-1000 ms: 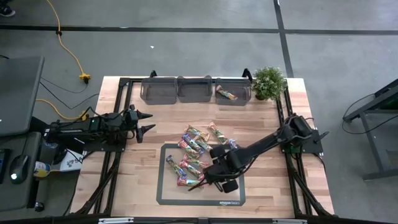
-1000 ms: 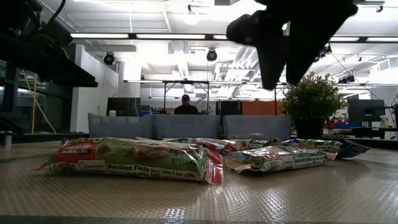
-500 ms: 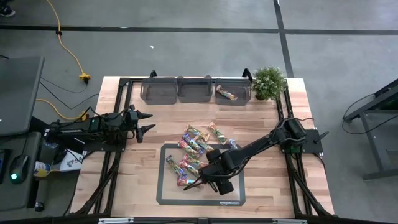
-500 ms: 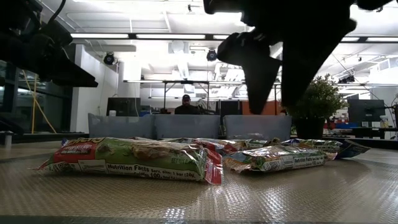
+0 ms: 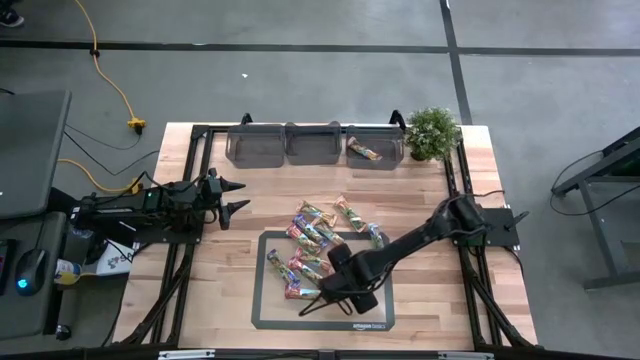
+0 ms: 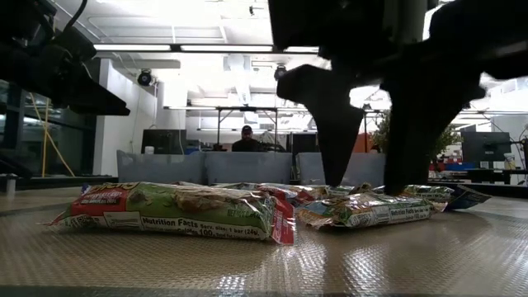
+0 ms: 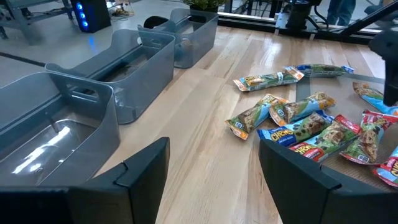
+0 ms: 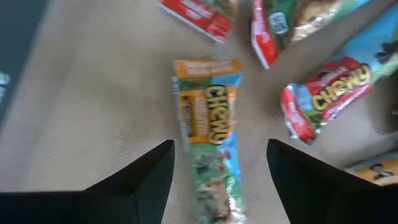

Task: Pick and place Granola Bars by type
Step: Put the yellow granola bar into the right black bin

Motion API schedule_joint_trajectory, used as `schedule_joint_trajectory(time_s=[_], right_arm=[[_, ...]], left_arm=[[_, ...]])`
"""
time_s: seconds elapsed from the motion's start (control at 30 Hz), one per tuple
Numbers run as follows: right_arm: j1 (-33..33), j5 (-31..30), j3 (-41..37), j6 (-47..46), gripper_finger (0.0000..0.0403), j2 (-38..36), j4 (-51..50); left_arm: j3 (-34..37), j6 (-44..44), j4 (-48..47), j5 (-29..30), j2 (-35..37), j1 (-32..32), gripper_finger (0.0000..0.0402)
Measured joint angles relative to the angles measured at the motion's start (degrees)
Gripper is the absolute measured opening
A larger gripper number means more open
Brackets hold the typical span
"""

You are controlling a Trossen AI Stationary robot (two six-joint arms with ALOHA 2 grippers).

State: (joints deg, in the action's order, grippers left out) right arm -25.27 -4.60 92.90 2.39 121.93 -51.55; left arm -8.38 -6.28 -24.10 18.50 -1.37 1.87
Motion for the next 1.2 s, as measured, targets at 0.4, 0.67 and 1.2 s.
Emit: schedule_joint_trajectory(time_s=[0.4,0.67,1.2], right_arm=[[0.26,1.97,-0.11,-0.93,0.0240,2.31,1.47],[0.12,5.13,-6.31,-5.49,0.0222,1.61,8.51],[-0.27,4.13,-6.86,-6.65,0.0175,1.81,9.82]], left_arm=[[-0.01,0.00,0.03,0.02,0.01,-0.02,0.0243],[0.00,0.01,0.00,0.00,0.00,0.00,0.0243],[0.00,0.02,0.00,0.00,0.00,-0.02,0.0243]])
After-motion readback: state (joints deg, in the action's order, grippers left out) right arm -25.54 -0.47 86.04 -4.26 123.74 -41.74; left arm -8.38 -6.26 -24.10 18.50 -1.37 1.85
